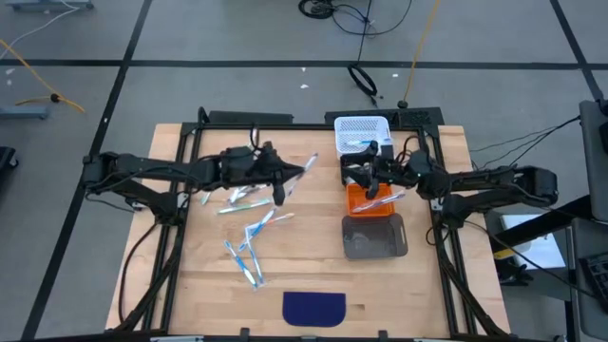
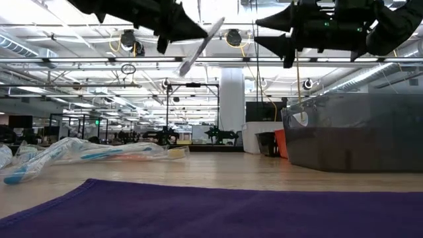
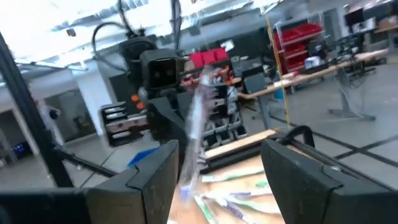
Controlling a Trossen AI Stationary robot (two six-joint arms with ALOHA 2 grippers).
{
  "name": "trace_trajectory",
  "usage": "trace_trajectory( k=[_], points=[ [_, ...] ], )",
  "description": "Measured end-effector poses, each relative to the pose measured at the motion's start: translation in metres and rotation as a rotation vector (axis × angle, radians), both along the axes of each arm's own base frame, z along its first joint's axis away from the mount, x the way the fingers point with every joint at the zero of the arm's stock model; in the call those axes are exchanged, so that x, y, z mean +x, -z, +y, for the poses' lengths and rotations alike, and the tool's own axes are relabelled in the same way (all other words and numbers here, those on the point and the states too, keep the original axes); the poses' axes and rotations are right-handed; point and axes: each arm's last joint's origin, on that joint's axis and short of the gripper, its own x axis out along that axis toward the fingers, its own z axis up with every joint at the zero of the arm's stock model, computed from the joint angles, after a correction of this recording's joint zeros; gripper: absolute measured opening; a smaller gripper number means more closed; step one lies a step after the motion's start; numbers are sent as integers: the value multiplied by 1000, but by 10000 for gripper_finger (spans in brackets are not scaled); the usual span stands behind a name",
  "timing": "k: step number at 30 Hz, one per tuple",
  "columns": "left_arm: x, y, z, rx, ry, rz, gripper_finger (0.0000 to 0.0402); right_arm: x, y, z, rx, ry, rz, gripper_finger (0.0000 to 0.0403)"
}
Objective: Pick & Place Toothbrushes
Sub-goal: Put the purple toothbrush into the orange bin
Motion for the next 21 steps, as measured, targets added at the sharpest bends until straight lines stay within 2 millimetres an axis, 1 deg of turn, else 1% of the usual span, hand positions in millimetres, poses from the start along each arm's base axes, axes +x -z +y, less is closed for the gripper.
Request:
trace_trajectory(
  k=[3,6,13,17,21],
  points=[
    [1,-3,-3,18,7,-25,0,0,-2,3,-6,-14,-21,221],
    [7,0,-5,32,6,-44,0,1,-2,7,-6,-34,-22,221],
    [29,17,-3,39,21,-117,0,2,-3,13,-9,-58,-33,221],
    [38,22,-2,45,21,-172,0,4,-2,14,-5,-56,-28,221],
    [45,32,-2,29,37,-186,0,4,-1,13,-9,-36,-24,221]
  ],
)
